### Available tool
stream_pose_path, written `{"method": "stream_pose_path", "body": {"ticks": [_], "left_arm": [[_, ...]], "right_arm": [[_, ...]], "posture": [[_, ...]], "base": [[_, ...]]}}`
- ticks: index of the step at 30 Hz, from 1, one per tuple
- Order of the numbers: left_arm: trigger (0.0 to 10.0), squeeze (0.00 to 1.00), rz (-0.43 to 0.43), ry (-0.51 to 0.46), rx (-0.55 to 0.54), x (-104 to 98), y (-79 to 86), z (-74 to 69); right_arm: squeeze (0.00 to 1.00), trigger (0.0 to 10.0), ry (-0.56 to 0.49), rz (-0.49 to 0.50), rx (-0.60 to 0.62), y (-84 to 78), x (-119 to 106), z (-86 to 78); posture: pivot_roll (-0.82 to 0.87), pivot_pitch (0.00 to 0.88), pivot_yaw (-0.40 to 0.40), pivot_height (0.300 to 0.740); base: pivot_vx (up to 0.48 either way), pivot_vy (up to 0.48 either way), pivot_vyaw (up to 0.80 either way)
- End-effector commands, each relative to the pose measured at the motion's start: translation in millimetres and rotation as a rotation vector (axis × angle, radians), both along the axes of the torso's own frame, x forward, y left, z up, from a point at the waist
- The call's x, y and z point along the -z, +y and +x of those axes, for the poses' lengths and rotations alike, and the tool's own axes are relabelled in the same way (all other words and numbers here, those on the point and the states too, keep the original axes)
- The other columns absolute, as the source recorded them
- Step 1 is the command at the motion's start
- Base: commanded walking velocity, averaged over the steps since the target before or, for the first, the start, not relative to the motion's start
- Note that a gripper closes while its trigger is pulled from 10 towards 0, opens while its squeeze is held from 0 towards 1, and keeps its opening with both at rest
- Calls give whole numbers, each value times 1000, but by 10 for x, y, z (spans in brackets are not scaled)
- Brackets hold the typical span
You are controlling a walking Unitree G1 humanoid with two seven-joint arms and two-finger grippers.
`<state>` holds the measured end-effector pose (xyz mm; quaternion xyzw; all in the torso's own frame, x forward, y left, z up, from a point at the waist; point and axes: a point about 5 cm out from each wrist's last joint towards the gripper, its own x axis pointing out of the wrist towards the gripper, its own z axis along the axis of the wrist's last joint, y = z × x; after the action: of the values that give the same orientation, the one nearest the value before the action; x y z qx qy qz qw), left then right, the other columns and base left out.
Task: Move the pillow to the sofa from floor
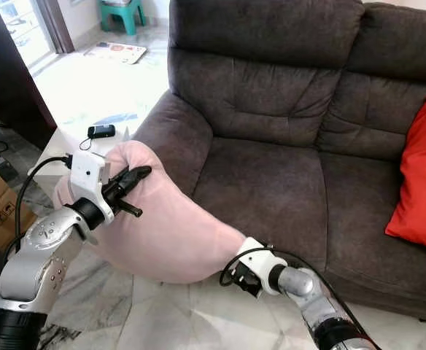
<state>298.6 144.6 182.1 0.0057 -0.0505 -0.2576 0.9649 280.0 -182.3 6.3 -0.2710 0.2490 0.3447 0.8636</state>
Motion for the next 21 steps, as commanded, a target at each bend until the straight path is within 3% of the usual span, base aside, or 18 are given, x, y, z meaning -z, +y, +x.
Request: {"method": "stream_pose_path", "body": {"ticks": [1, 11, 12, 13, 21], "left_arm": [[10000, 0, -21, -135, 62, -303, -77, -71], [10000, 0, -28, -138, 82, -343, -93, -87], [10000, 0, -28, -136, 83, -342, -91, -88], [10000, 0, -27, -136, 83, -341, -90, -88], [10000, 0, -24, -129, 85, -326, -100, -87]], "right_arm": [[0, 10000, 20, -24, 11, -25, 34, -10], [0, 10000, 22, 12, 39, 6, 76, -30], [0, 3882, 17, 23, 46, 17, 75, -26], [0, 0, 17, 28, 48, 21, 73, -23], [0, 0, 2, 32, 37, 22, 44, -1]], "posture": [[60, 35, -25, 740], [67, 40, -24, 740], [67, 40, -23, 740], [67, 40, -23, 740], [66, 41, -23, 740]], "base": [[0, 0, 0], [0, 0, 0], [0, 0, 0], [0, 0, 0], [0, 0, 0]]}}
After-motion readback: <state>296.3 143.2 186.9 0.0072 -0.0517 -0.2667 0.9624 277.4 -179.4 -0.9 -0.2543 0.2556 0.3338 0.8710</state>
